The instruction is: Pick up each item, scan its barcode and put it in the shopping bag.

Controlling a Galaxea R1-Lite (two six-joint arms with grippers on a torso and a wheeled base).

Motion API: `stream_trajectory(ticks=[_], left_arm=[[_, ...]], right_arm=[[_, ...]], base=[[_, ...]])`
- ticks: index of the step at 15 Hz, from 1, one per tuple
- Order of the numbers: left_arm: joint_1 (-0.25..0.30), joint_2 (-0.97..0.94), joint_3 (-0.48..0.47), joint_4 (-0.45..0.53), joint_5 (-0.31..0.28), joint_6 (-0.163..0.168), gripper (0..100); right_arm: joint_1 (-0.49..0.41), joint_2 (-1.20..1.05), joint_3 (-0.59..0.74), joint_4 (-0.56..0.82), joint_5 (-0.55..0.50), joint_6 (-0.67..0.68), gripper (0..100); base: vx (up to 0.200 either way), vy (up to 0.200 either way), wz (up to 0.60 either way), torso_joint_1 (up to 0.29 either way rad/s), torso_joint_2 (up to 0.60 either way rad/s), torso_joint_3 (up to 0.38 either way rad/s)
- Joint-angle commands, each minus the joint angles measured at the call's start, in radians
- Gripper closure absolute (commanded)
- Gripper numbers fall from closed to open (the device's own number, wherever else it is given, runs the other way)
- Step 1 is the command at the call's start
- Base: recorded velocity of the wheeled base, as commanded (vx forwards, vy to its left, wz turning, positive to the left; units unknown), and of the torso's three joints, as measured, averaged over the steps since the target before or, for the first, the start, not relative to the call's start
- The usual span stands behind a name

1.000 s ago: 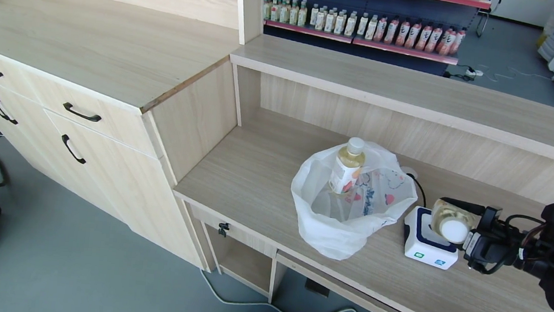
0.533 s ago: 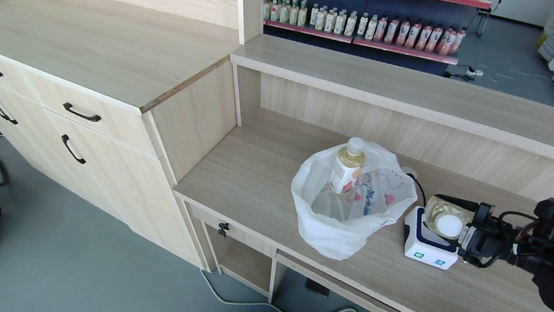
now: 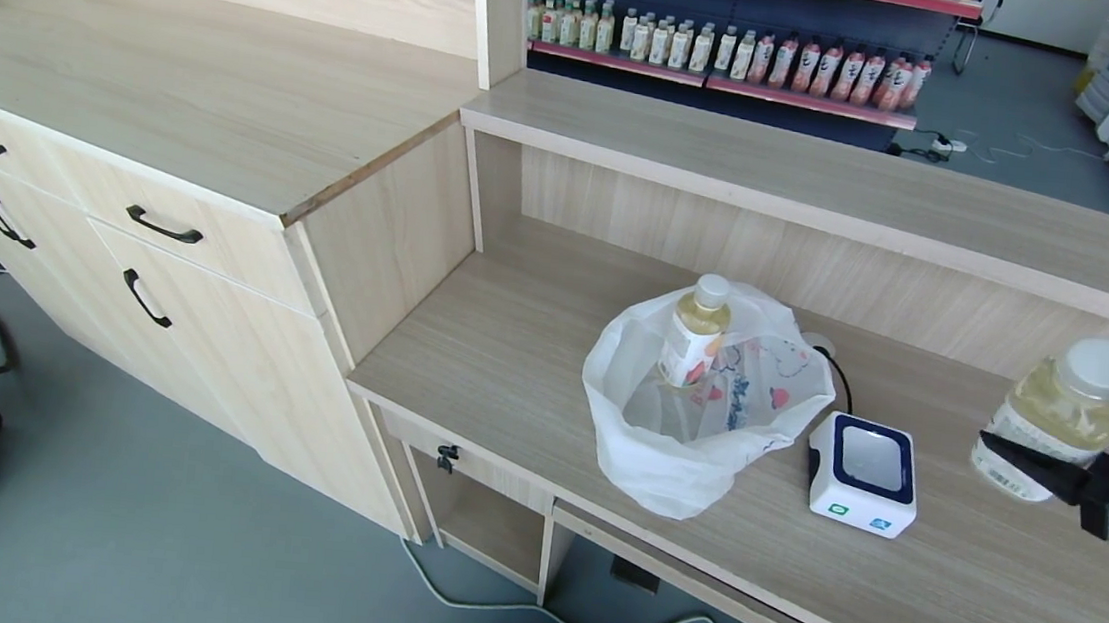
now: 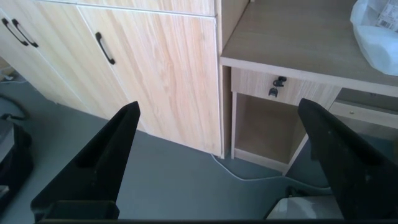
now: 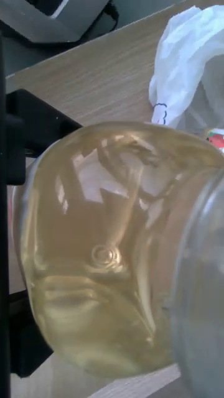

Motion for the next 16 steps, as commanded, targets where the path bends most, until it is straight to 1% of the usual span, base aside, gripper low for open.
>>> stream_trajectory(ticks=[1,2,3,4,5,7,9,10,11,12,14,15,16], left_arm=[[0.000,0.000,0.000,0.000,0.000,0.000,0],[0.000,0.000,0.000,0.000,0.000,0.000,0],[0.000,0.000,0.000,0.000,0.000,0.000,0],[0.000,0.000,0.000,0.000,0.000,0.000,0],[0.000,0.000,0.000,0.000,0.000,0.000,0],[0.000,0.000,0.000,0.000,0.000,0.000,0],[0.000,0.000,0.000,-0.001,0.000,0.000,0],[0.000,0.000,0.000,0.000,0.000,0.000,0],[0.000,0.000,0.000,0.000,0.000,0.000,0],[0.000,0.000,0.000,0.000,0.000,0.000,0],[0.000,0.000,0.000,0.000,0.000,0.000,0],[0.000,0.000,0.000,0.000,0.000,0.000,0],[0.000,0.000,0.000,0.000,0.000,0.000,0]], right_arm=[[-0.102,-0.225,0.032,0.114,-0.039,0.074,100],[-0.114,-0.223,0.033,0.116,-0.039,0.082,100],[-0.117,-0.225,0.036,0.120,-0.039,0.117,100],[-0.099,-0.228,0.036,0.131,-0.036,0.145,100],[-0.048,-0.231,0.036,0.126,-0.036,0.183,100],[0.041,-0.226,0.036,0.114,-0.041,0.239,100],[0.170,-0.200,0.042,0.105,-0.085,0.251,100],[0.232,-0.171,0.042,0.106,-0.090,0.269,100],[0.278,-0.125,0.044,0.102,-0.088,0.288,100],[0.309,-0.044,0.039,0.090,-0.088,0.295,100],[0.334,0.094,0.030,0.041,-0.088,0.298,100],[0.341,0.156,0.029,-0.010,-0.088,0.300,100],[0.341,0.237,0.025,-0.098,-0.088,0.303,100]], base=[[0.000,0.000,0.00,0.000,0.00,0.000],[0.000,0.000,0.00,0.000,0.00,0.000],[0.000,0.000,0.00,0.000,0.00,0.000],[0.000,0.000,0.00,0.000,0.00,0.000],[0.000,0.000,0.00,0.000,0.00,0.000],[0.000,0.000,0.60,0.002,0.00,0.009],[0.000,0.000,0.60,0.000,0.00,0.005],[0.000,0.000,0.60,0.002,0.00,-0.002],[0.000,0.000,0.60,0.007,0.01,-0.002],[0.000,0.000,0.00,0.000,0.00,0.000],[0.000,0.000,0.00,0.000,0.00,0.000],[0.000,0.000,0.00,0.000,0.00,0.000],[0.000,0.000,0.00,0.000,0.00,0.000]])
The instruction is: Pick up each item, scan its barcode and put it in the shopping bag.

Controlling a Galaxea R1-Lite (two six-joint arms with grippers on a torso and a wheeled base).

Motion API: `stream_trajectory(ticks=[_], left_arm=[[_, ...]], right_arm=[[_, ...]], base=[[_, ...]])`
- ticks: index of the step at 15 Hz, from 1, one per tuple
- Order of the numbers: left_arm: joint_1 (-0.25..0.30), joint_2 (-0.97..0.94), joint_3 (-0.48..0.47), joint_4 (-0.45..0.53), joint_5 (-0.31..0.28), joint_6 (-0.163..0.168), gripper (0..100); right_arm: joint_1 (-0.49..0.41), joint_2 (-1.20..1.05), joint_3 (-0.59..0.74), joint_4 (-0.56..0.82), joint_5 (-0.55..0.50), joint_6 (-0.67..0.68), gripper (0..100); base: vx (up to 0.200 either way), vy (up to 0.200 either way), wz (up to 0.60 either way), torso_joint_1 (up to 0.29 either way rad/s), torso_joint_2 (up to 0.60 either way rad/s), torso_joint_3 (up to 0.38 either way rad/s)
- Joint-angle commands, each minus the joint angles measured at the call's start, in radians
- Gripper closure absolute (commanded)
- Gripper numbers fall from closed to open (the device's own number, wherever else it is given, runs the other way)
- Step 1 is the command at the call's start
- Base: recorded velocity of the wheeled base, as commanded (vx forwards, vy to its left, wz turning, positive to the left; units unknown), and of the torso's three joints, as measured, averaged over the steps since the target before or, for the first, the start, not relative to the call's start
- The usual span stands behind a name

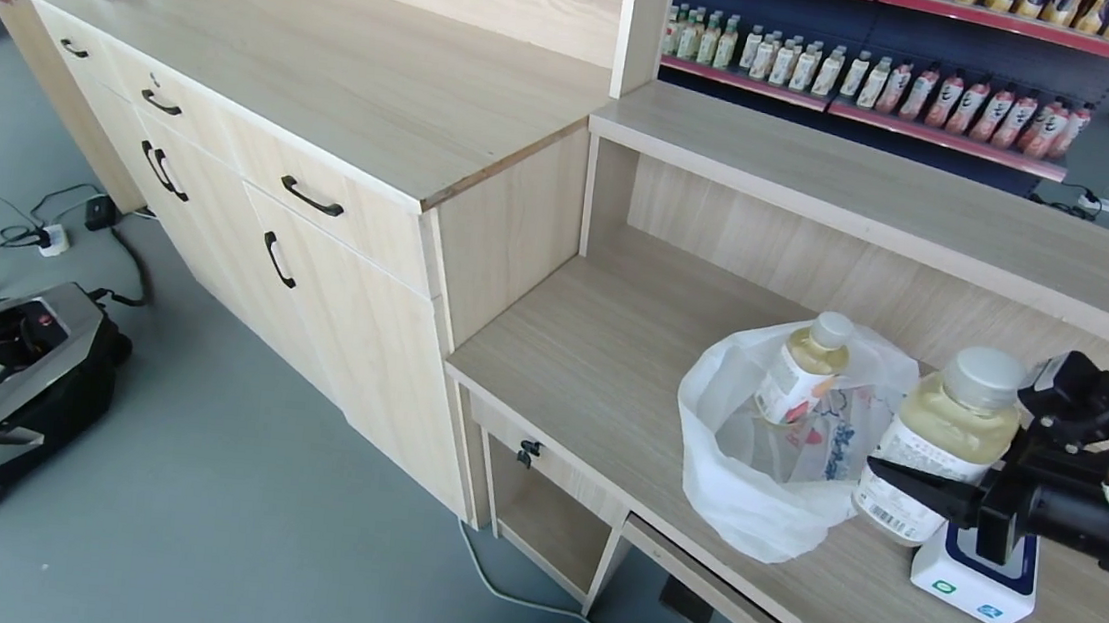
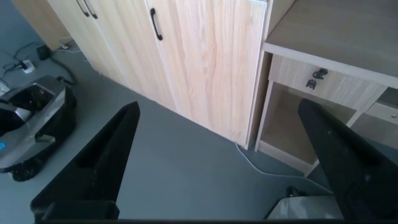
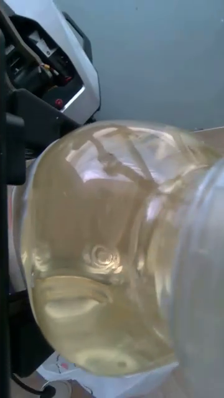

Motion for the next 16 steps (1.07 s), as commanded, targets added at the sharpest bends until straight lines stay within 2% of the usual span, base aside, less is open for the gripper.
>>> stream_trajectory(ticks=[1,9,12,16], left_arm=[[-0.001,0.000,0.000,0.000,0.000,0.000,0],[-0.001,0.000,0.000,0.000,0.000,0.000,0],[-0.001,0.000,0.000,0.000,0.000,0.000,0],[-0.001,0.000,0.000,0.000,0.000,0.000,0]], right_arm=[[0.024,0.251,-0.020,-0.161,0.000,0.012,100],[0.107,0.548,-0.103,-0.494,0.000,0.129,100],[0.134,0.620,-0.155,-0.550,0.000,0.132,100],[0.142,0.703,-0.283,-0.556,0.000,0.133,100]], base=[[0.000,0.000,0.00,0.000,0.00,0.000],[0.000,0.000,0.00,0.000,0.00,0.000],[0.000,0.000,0.00,0.000,0.00,0.000],[0.000,0.000,0.00,0.000,0.00,0.000]])
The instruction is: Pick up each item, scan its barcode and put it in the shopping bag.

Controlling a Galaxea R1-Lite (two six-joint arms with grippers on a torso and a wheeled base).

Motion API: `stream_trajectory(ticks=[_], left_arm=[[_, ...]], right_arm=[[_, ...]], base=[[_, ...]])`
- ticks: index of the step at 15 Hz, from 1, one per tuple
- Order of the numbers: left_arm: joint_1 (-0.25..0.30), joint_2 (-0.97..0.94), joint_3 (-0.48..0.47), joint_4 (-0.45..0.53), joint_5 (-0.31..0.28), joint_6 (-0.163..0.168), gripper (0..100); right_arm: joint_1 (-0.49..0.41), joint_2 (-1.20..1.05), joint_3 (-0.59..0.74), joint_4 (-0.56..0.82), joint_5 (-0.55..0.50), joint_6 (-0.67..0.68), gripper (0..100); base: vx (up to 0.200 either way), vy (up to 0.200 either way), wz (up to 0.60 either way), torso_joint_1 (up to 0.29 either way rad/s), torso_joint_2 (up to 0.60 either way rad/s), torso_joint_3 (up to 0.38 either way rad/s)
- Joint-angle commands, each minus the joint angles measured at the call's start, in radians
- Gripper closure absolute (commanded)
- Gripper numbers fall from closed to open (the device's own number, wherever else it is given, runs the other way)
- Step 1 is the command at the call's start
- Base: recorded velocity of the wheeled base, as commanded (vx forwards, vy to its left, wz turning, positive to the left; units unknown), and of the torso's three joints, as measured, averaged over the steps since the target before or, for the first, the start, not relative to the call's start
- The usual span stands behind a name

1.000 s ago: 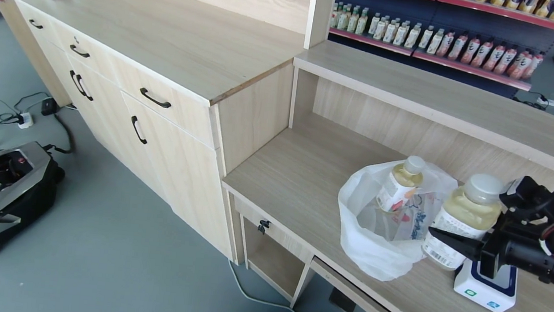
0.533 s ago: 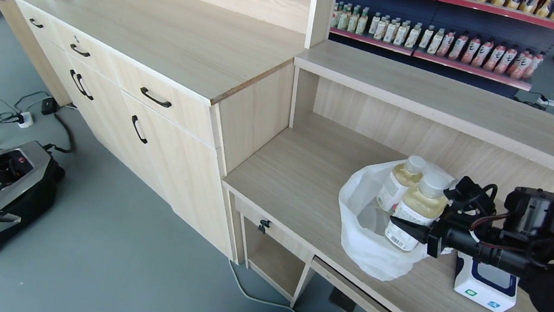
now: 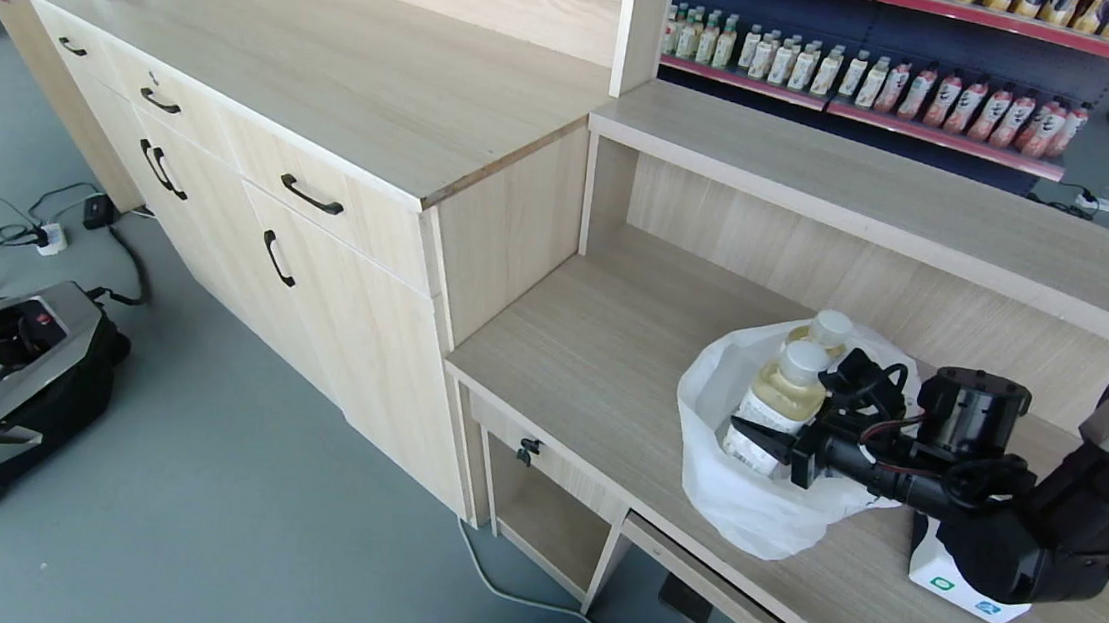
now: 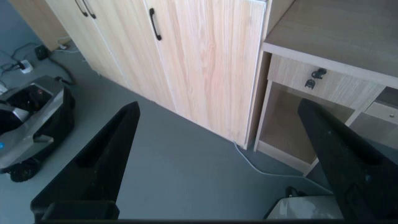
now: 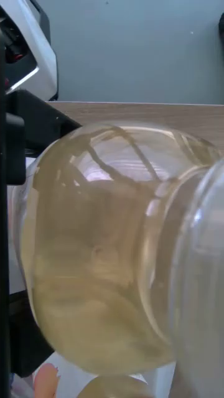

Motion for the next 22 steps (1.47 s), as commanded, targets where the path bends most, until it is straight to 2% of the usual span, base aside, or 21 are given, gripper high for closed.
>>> stream_trajectory(ticks=[1,6,12,13,16,18,21,22], left_arm=[[0.000,0.000,0.000,0.000,0.000,0.000,0],[0.000,0.000,0.000,0.000,0.000,0.000,0],[0.000,0.000,0.000,0.000,0.000,0.000,0],[0.000,0.000,0.000,0.000,0.000,0.000,0],[0.000,0.000,0.000,0.000,0.000,0.000,0],[0.000,0.000,0.000,0.000,0.000,0.000,0],[0.000,0.000,0.000,0.000,0.000,0.000,0],[0.000,0.000,0.000,0.000,0.000,0.000,0]], right_arm=[[0.002,0.059,-0.048,0.000,0.000,0.000,100],[0.018,0.142,-0.033,-0.083,-0.001,-0.002,100],[0.017,0.177,-0.033,-0.091,-0.004,-0.009,100],[0.017,0.177,-0.033,-0.095,-0.004,-0.008,0],[0.009,0.139,-0.031,-0.088,-0.006,-0.002,0],[-0.008,0.015,-0.005,-0.040,-0.012,0.012,0],[-0.101,-0.481,0.190,0.288,-0.032,0.038,0],[-0.124,-0.548,0.217,0.333,-0.032,0.038,0]], base=[[0.000,0.000,0.00,0.000,0.00,0.000],[0.000,0.000,0.00,0.000,0.00,0.000],[0.000,0.000,0.00,0.000,0.00,0.000],[0.000,0.000,0.00,0.000,0.00,0.000],[0.000,0.000,0.00,0.000,0.00,0.000],[0.000,0.000,0.00,0.000,0.00,0.000],[0.000,0.000,0.00,0.000,0.00,0.000],[0.000,0.000,0.00,0.000,0.00,0.000]])
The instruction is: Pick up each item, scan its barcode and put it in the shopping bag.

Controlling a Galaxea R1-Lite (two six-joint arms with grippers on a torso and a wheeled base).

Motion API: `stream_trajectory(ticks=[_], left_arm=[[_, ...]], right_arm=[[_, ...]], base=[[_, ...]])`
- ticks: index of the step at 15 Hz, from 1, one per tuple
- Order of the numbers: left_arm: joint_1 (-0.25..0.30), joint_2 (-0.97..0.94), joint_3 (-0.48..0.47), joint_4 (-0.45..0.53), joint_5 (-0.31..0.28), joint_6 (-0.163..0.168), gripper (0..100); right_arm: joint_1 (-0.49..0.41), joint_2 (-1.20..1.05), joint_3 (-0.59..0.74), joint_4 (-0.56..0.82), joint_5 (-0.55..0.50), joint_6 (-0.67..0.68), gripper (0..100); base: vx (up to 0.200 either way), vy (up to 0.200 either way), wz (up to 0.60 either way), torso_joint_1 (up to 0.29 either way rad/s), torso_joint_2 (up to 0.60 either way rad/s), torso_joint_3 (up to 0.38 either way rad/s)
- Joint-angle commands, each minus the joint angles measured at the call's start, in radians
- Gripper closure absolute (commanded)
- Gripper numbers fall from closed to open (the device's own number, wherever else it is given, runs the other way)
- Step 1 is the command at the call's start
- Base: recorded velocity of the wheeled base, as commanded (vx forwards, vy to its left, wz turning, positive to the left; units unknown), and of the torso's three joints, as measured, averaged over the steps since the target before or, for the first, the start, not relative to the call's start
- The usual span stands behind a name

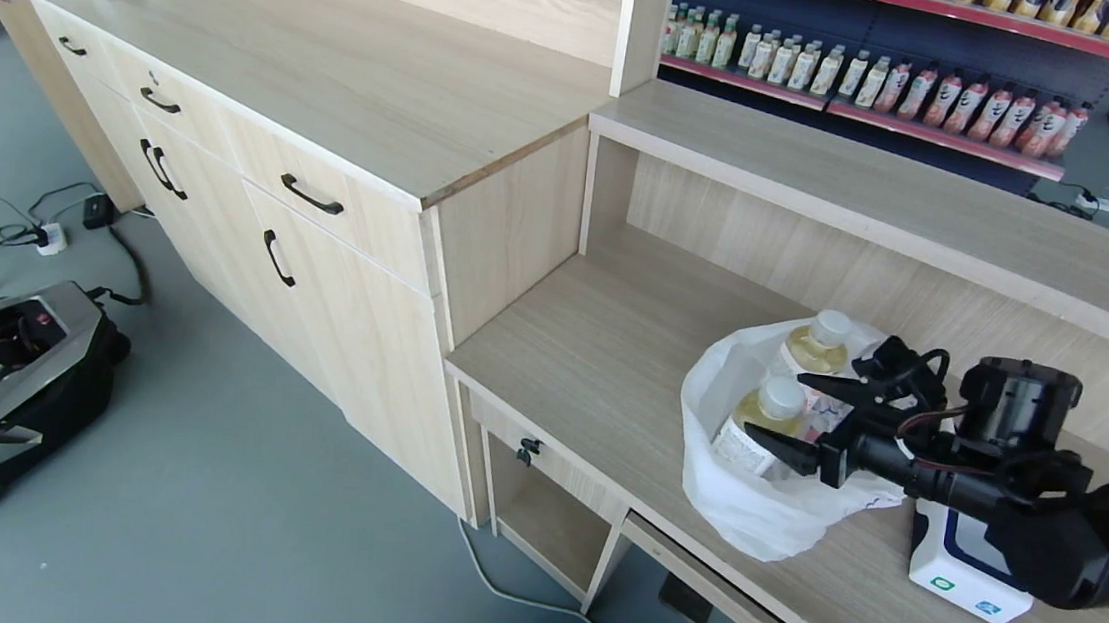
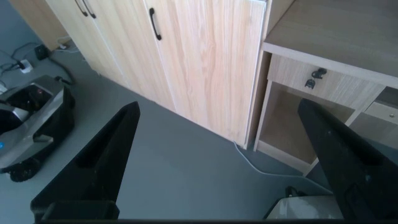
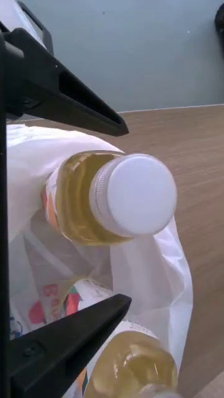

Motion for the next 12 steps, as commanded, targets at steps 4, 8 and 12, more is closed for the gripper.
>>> stream_trajectory(ticks=[4,8,12], left_arm=[[0.000,0.000,0.000,0.000,0.000,0.000,0],[0.000,0.000,0.000,0.000,0.000,0.000,0],[0.000,0.000,0.000,-0.002,0.000,0.000,0]], right_arm=[[-0.355,-0.807,0.201,0.564,-0.011,-0.011,0],[-0.654,-0.917,0.195,0.762,-0.159,-0.143,0],[-0.788,-0.840,0.121,0.771,-0.751,-0.083,0]], base=[[0.000,0.000,0.00,0.000,0.00,0.000],[0.000,0.000,-0.45,0.001,0.00,0.003],[0.000,0.000,-0.60,0.002,0.00,0.002]])
